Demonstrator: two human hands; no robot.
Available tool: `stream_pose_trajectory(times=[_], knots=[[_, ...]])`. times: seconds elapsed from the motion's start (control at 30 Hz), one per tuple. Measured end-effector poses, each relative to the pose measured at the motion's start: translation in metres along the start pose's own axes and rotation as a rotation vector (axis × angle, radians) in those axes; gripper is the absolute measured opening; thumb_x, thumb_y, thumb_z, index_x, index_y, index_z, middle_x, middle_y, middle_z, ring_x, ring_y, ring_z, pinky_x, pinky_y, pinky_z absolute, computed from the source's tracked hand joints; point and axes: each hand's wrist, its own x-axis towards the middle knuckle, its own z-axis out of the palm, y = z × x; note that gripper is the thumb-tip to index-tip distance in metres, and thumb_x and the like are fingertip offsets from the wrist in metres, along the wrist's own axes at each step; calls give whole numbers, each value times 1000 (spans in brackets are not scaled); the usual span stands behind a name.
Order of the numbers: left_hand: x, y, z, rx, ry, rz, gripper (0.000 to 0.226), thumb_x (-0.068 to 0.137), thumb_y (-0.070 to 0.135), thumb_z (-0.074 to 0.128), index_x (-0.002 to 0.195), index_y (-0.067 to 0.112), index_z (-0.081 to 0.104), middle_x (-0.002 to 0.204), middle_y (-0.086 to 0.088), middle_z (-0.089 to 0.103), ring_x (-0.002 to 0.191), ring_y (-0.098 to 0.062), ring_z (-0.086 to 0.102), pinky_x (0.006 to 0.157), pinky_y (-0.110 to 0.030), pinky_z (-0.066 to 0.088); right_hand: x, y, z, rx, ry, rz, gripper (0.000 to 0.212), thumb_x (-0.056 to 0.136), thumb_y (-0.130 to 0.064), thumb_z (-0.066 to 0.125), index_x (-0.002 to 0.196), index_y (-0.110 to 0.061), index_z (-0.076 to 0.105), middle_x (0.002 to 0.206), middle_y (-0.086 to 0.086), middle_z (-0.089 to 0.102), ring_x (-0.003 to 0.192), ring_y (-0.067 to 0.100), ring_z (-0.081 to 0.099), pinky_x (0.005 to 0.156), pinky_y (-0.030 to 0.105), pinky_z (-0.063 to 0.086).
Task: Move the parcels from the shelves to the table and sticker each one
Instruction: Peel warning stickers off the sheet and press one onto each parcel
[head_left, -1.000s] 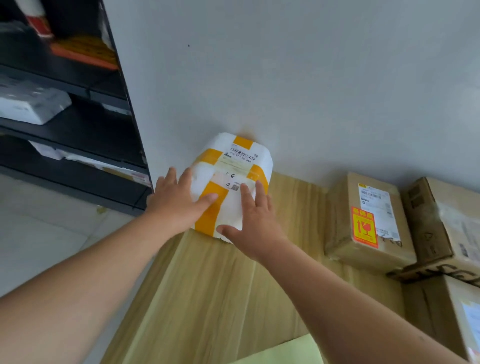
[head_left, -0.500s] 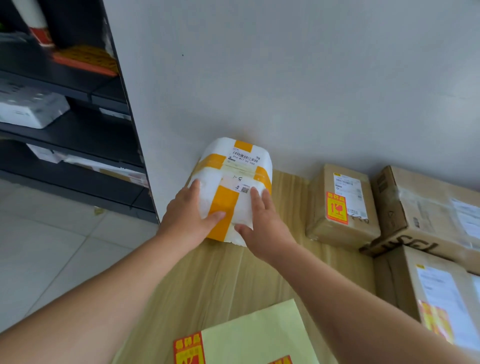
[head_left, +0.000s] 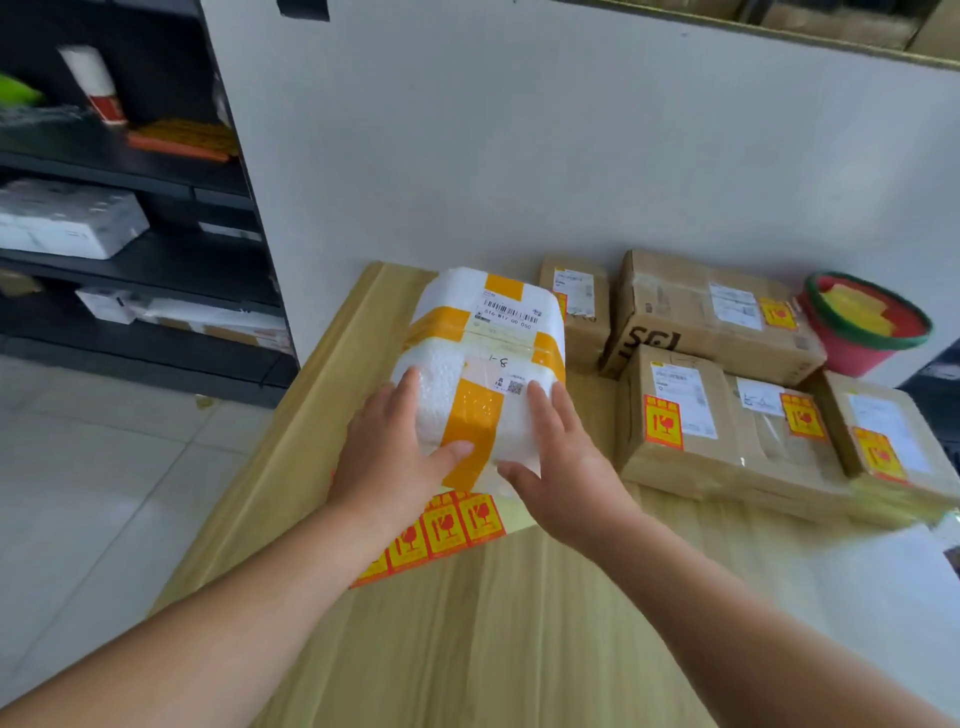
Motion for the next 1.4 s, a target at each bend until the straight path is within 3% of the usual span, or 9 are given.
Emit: stream_pose_trajectory(times=[0.13,0.4,0.77,0.87,0.97,1.1,1.3,1.4], knots=[[-77,22,17,-35,-53,16,93,77,47,72,150,20,21,144,-3,37,132,-22,36,105,-31,31,-86,25,-1,18,-7,39,86,93,-41,55,152,-27,-5,160,-5,-15,147,16,7,112,29,21],[-184,47,57,-17,-186,51,89,79,49,69,149,21,21,145,-3,35,133,-23,34,104,-33,34,-206,71,11,5,-18,133,86,93,-40,57,153,-27,-3,160,-6,-13,146,17,14,110,28,26],[-235,47,89,-6,-406,-47,82,84,46,65,149,26,18,146,-2,33,131,-23,39,102,-36,39,-261,103,41,-20,-113,253,84,93,-41,56,153,-26,-2,161,-3,-9,146,20,17,107,33,32],[-238,40,87,-44,-490,-64,76,87,42,62,148,25,21,147,0,34,131,-20,40,99,-30,37,-264,102,43,-54,-171,271,81,93,-44,54,152,-25,2,160,-6,-5,142,21,25,104,35,37],[-226,31,78,-116,-528,-87,72,89,42,60,148,25,24,147,1,38,128,-18,43,95,-28,39,-253,92,39,-116,-128,242,76,93,-54,47,152,-24,9,160,-5,0,145,19,15,109,36,31],[-191,15,52,-47,-438,-111,75,90,47,56,151,26,18,154,-1,29,138,-22,33,107,-36,33,-213,56,37,-174,-34,127,71,96,-53,40,153,-22,13,161,-1,3,148,17,0,118,34,10],[-119,-32,4,107,-322,-135,61,86,42,63,137,19,40,133,-6,49,119,-27,49,94,-36,44,-138,-6,65,-172,-27,0,69,96,-48,44,153,-20,14,161,0,8,148,18,4,118,35,9],[-83,-64,-12,150,-317,-190,60,84,39,65,136,19,41,129,-8,52,116,-30,52,93,-39,46,-100,-28,84,-183,-63,-26,70,96,-47,44,152,-19,15,161,1,8,148,18,4,118,33,8]])
